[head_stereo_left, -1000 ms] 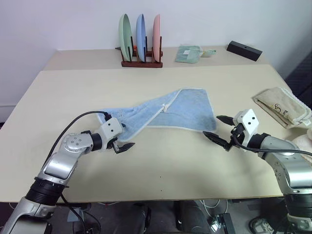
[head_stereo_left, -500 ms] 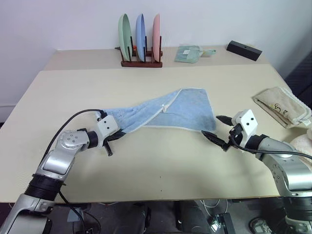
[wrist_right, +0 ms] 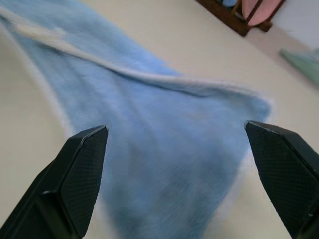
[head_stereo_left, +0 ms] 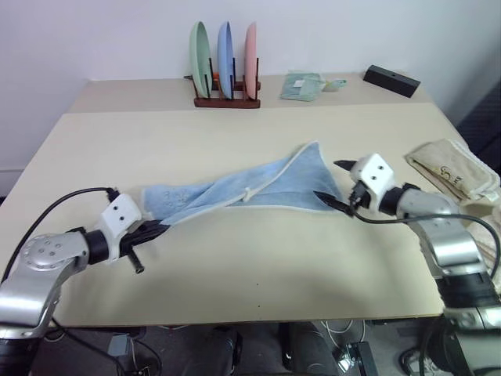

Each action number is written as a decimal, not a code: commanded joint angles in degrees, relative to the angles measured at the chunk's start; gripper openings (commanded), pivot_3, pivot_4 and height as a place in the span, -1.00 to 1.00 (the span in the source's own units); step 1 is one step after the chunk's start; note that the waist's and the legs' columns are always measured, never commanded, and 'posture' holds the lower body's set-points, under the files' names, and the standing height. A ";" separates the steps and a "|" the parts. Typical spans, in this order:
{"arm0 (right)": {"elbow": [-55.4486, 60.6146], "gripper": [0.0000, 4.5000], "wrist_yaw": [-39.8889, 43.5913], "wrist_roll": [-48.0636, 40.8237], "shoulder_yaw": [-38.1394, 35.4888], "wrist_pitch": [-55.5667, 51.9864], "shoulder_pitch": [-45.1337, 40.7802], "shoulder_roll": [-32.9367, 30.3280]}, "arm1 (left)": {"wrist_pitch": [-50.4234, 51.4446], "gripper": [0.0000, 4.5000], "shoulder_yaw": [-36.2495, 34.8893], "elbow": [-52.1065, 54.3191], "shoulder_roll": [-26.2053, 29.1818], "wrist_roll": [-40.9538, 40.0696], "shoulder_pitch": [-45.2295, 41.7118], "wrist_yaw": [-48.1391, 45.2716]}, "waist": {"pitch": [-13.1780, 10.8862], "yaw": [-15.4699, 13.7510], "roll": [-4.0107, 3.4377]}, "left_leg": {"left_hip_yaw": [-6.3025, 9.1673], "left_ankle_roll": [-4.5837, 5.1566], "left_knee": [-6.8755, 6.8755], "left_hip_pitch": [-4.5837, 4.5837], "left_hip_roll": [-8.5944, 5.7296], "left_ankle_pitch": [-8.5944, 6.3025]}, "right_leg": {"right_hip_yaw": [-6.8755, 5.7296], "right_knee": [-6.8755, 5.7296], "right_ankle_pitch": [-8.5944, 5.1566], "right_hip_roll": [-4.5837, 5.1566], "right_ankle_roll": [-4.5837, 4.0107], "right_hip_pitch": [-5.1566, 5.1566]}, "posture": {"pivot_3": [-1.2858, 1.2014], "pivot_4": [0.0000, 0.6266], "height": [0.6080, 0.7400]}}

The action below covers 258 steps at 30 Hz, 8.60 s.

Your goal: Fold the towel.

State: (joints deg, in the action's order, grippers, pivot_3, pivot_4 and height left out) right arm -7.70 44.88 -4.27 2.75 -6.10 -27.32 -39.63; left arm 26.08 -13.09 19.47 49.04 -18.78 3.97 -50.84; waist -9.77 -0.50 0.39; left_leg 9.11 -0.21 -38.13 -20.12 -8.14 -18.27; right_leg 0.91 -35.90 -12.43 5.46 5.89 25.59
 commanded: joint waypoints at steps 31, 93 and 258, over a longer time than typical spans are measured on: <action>-62.88 1.00 -36.60 52.07 35.55 48.12 -46.41 16.02 | -10.35 -0.99 -7.16 2.88 -0.79 4.36 23.63 -1.68 | -0.02 1.52 -0.04 | -0.84 -0.03 0.18 -0.18 0.25 0.01 | 0.73 -0.30 0.08 -0.44 -0.16 0.78 | 0.03 -0.52 0.89; 25.38 -0.97 26.77 -13.40 -3.08 -1.76 14.82 -34.32 | -2.75 -1.00 -18.43 1.78 3.18 -9.04 17.15 -6.15 | -0.13 0.97 -0.14 | -1.42 0.37 -0.09 0.15 1.11 -0.36 | 0.35 0.42 0.67 -0.75 -0.45 0.13 | 0.03 -0.52 0.89; 28.60 -0.98 -14.76 -26.19 10.99 -47.66 -1.88 9.27 | -8.86 0.76 13.33 -2.41 -21.69 -1.46 -13.66 12.41 | 0.60 -0.38 0.11 | -1.70 -0.03 -0.15 -0.35 1.20 -0.26 | 0.40 0.69 1.05 -0.85 -0.35 0.73 | 0.03 -0.52 0.89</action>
State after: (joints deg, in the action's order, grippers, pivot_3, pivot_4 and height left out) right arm 22.45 31.44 -32.65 13.71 -55.48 -27.65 -31.26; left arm 17.32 0.89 15.44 27.13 -20.40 -9.68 -38.60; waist -9.17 -0.88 0.50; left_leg 7.44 -0.24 -38.30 -20.49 -6.98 -18.53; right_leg 1.30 -35.21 -11.38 4.63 5.55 26.31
